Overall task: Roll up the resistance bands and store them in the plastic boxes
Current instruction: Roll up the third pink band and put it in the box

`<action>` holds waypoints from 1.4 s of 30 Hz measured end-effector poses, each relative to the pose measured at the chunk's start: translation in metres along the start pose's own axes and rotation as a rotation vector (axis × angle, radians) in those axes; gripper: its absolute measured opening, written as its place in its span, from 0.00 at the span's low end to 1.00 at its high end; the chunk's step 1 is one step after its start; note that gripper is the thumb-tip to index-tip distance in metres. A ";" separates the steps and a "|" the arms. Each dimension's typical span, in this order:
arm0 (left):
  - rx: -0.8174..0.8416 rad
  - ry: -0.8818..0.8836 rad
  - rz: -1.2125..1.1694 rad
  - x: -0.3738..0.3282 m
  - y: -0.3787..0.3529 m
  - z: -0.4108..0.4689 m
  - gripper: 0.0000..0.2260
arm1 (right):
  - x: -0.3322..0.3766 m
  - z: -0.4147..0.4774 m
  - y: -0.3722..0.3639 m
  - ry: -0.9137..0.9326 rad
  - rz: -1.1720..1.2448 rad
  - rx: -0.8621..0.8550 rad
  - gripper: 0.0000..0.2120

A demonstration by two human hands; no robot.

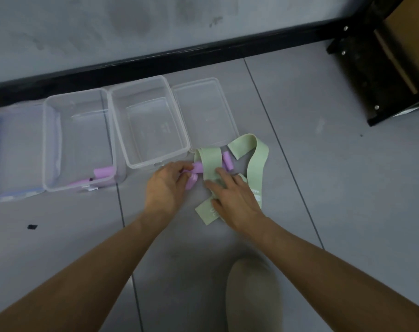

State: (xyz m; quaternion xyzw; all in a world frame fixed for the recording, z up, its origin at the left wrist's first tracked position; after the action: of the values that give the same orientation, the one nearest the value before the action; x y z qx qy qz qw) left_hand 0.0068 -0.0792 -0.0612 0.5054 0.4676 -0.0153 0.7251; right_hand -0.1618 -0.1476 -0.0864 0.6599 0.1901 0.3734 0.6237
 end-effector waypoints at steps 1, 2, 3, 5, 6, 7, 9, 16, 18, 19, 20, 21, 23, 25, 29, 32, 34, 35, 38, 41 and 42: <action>-0.017 0.002 0.002 0.004 0.005 0.000 0.13 | -0.004 0.001 0.000 -0.003 -0.034 -0.006 0.24; -0.027 0.008 -0.005 0.010 0.009 -0.001 0.10 | -0.008 0.002 0.000 -0.015 -0.074 -0.012 0.25; -0.036 0.006 -0.011 0.016 0.014 -0.003 0.07 | -0.013 0.003 0.000 -0.029 -0.114 -0.015 0.25; -0.051 -0.030 0.004 0.029 0.026 -0.010 0.06 | -0.020 0.003 0.002 -0.052 -0.161 -0.005 0.25; -0.055 -0.045 0.017 0.035 0.032 -0.015 0.06 | -0.022 0.003 0.002 -0.062 -0.173 0.004 0.24; -0.057 -0.046 0.030 0.042 0.038 -0.020 0.06 | -0.024 0.002 0.002 -0.072 -0.182 0.016 0.23; -0.061 -0.022 0.056 0.055 0.051 -0.032 0.06 | -0.025 0.003 0.002 -0.089 -0.193 0.016 0.22; -0.096 0.167 0.080 0.100 0.082 -0.070 0.06 | -0.023 0.001 0.007 -0.113 -0.244 0.021 0.24; -0.080 0.213 0.059 0.111 0.084 -0.079 0.06 | -0.022 -0.001 0.008 -0.129 -0.250 0.028 0.24; -0.063 0.233 0.057 0.115 0.085 -0.083 0.08 | -0.020 -0.002 0.008 -0.145 -0.250 0.030 0.23; -0.044 0.246 0.059 0.119 0.085 -0.088 0.09 | -0.017 -0.003 0.008 -0.163 -0.249 0.027 0.24; -0.030 0.255 0.060 0.123 0.086 -0.092 0.11 | -0.013 -0.005 0.008 -0.170 -0.250 0.012 0.24; -0.013 0.277 0.060 0.128 0.087 -0.100 0.13 | 0.001 -0.010 0.008 -0.130 -0.268 -0.019 0.26; -0.012 0.304 0.057 0.131 0.088 -0.107 0.14 | 0.023 -0.018 0.006 -0.028 -0.255 -0.055 0.25; -0.055 0.379 0.017 0.131 0.092 -0.116 0.10 | 0.082 -0.037 -0.010 0.168 0.000 -0.031 0.24; -0.017 0.363 0.014 0.129 0.095 -0.119 0.06 | 0.117 -0.038 -0.026 0.215 0.142 0.144 0.30; -0.009 0.308 0.016 0.129 0.099 -0.119 0.05 | 0.130 -0.028 -0.030 0.260 0.122 0.139 0.31; -0.009 0.283 0.018 0.129 0.101 -0.119 0.06 | 0.134 -0.021 -0.030 0.258 0.116 0.147 0.29; -0.021 0.221 0.038 0.132 0.107 -0.115 0.13 | 0.134 -0.001 -0.031 0.161 0.139 0.226 0.21; 0.030 0.122 0.089 0.136 0.112 -0.112 0.17 | 0.131 0.015 -0.027 0.008 0.236 0.195 0.14; 0.064 0.085 0.102 0.138 0.112 -0.112 0.17 | 0.131 0.018 -0.026 -0.023 0.257 0.187 0.13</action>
State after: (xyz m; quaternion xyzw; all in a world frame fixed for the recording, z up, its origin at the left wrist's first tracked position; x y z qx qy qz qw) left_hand 0.0656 0.1215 -0.0825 0.5516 0.4709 0.0285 0.6878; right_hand -0.0585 -0.0623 -0.0767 0.7383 0.1306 0.4232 0.5086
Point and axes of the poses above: each hand's wrist, its own z-axis towards the middle knuckle, its own y-axis out of the back of the hand, x = y × z, the point moved 3 cm from there along z, towards the middle knuckle, and after that the axes turned 15 degrees about -x, right-handed, at the moved point
